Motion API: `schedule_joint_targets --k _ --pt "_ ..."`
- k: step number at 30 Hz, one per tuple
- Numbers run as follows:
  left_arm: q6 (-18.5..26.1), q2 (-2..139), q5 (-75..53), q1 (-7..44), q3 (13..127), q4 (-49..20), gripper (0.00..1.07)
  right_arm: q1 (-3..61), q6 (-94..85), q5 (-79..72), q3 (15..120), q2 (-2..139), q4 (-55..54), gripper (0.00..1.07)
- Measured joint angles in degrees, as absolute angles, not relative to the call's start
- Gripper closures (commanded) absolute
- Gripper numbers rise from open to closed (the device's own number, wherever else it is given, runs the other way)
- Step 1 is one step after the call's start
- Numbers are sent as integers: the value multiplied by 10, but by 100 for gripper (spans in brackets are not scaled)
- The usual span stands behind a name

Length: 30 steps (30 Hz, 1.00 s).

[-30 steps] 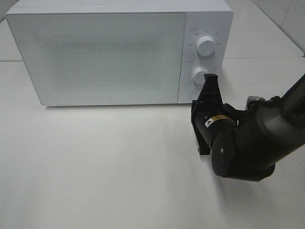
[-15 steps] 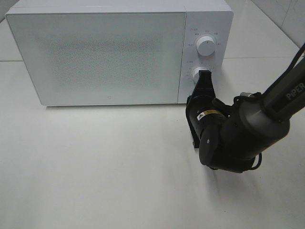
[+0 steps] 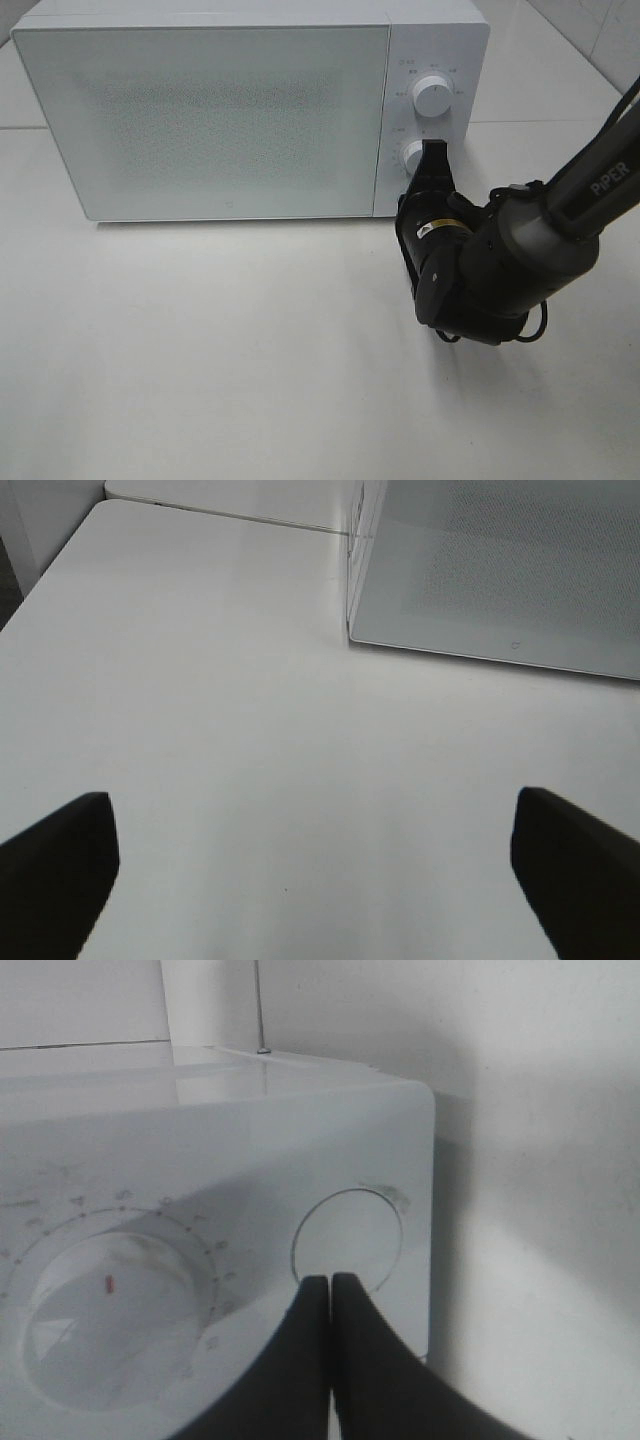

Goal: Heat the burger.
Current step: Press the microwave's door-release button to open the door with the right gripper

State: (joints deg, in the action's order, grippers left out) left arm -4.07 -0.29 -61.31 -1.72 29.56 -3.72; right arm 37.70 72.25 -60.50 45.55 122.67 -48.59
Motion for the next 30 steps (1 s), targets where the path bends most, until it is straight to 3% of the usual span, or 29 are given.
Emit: schedule_joint_targets --k 30 --pt "-41 -3 -613 -17 296 -37 7 351 693 -564 502 1248 -483 107"
